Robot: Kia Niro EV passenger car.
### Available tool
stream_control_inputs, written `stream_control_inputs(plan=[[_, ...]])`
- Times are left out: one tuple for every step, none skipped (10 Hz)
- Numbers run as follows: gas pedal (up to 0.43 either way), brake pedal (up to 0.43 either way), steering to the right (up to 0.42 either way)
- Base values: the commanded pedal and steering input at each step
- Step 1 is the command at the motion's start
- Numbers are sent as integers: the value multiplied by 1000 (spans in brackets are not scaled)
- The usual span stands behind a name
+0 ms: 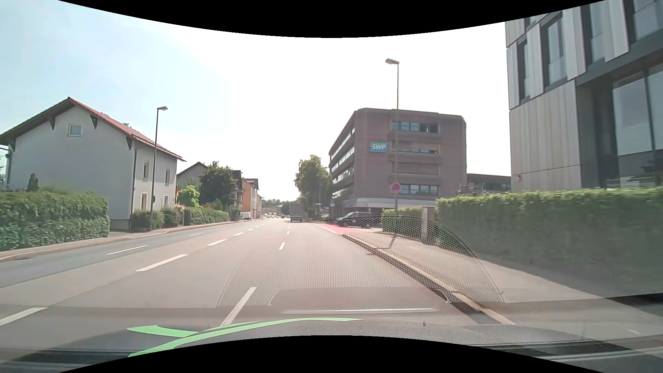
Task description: Follow the waypoints while adhering to traffic rules and regulations
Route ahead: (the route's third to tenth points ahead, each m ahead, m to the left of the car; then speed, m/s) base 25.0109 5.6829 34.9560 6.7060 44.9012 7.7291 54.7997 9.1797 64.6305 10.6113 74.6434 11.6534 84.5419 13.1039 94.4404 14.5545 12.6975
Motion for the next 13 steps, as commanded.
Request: stream_control_inputs(plan=[[59,0,-29],[59,0,-28],[59,0,-28],[59,0,-27],[59,0,-27],[59,0,-26],[59,0,-25],[67,0,-24],[79,0,-22],[87,0,-19],[98,0,-17],[98,0,-16],[98,0,-14]])
